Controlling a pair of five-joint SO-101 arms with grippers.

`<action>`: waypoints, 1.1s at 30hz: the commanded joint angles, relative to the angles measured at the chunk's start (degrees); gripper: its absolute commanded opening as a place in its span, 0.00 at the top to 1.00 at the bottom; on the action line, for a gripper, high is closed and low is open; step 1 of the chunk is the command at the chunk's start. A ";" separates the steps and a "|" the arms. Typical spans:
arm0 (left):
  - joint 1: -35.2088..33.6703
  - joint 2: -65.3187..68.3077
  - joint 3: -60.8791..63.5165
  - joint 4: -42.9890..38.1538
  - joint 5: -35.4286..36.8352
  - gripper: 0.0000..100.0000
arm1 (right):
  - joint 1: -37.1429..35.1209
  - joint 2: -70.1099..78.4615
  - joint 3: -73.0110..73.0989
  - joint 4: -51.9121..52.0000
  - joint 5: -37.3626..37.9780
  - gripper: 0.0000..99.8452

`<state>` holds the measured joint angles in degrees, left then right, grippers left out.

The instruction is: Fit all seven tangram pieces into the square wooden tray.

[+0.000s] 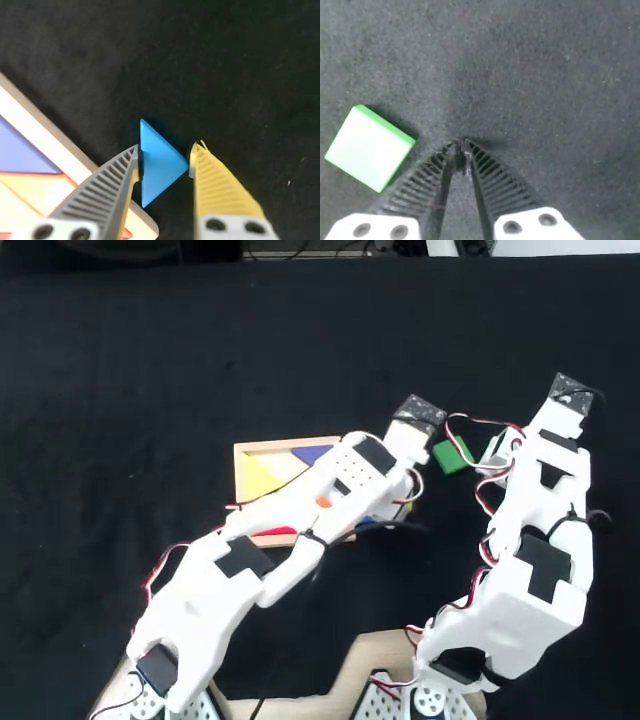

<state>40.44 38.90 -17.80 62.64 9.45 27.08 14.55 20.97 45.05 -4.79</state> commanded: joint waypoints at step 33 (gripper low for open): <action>-14.02 -2.73 -35.82 38.33 -41.49 0.95 | -0.35 -0.22 -3.03 0.35 -0.53 0.99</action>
<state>32.53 40.31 -46.20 98.24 -23.16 27.08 14.55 20.97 45.05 -4.79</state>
